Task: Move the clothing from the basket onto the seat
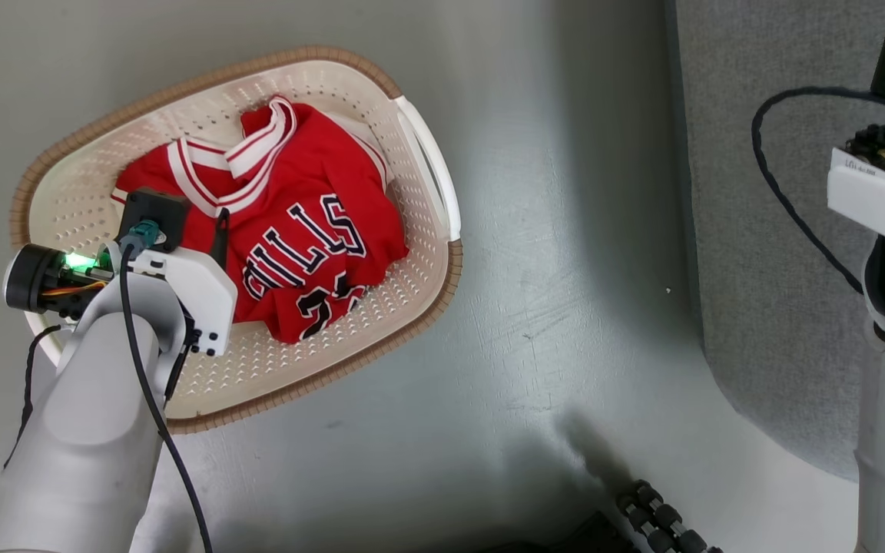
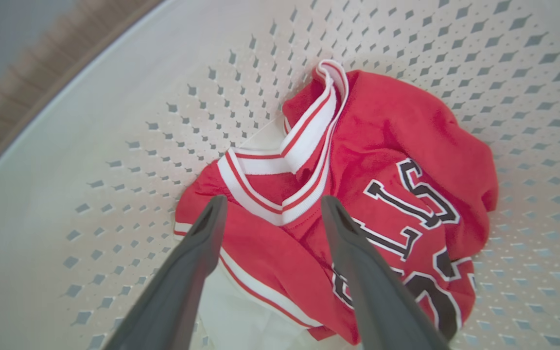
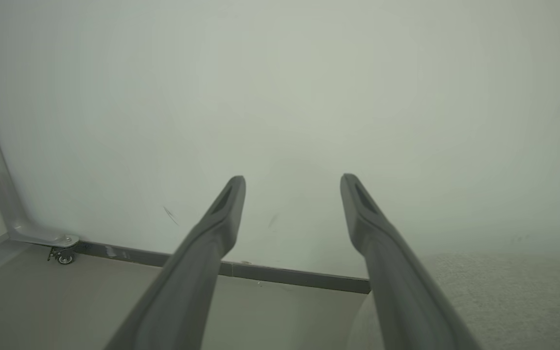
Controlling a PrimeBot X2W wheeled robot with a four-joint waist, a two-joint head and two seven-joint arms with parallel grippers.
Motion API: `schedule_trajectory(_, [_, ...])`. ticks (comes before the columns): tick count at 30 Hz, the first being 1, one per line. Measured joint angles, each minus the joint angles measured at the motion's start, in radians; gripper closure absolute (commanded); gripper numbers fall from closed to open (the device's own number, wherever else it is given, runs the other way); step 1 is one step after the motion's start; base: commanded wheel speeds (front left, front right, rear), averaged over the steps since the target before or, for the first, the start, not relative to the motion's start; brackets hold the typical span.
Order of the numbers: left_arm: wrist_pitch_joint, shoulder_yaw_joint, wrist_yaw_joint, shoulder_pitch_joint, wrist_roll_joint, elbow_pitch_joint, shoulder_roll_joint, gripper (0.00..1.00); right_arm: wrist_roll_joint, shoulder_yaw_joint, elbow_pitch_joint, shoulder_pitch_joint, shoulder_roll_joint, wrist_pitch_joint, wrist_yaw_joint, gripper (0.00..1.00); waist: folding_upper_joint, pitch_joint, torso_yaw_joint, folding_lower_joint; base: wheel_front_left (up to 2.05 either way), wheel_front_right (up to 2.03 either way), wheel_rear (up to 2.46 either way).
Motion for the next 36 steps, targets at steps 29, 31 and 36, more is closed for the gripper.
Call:
schedule_trajectory(29, [0.086,-0.012,0.044,-0.115,0.027,0.14,0.022,0.0,0.006,0.036,0.049,-0.092,-0.002,-0.027,0.0,0.0,0.0,0.119,-0.036,0.0,0.0,0.0,0.0])
schedule_trajectory(31, [0.088,-0.021,0.044,-0.12,0.033,0.146,0.026,0.0,0.007,0.037,0.054,-0.093,-0.002,-0.029,0.0,0.0,0.0,0.121,-0.04,0.0,0.0,0.0,0.0])
schedule_trajectory(36, [0.095,-0.047,0.045,-0.123,0.064,0.156,0.033,0.0,0.012,0.044,0.064,-0.093,-0.002,-0.036,0.0,0.0,0.0,0.128,-0.05,0.0,0.0,0.0,0.0])
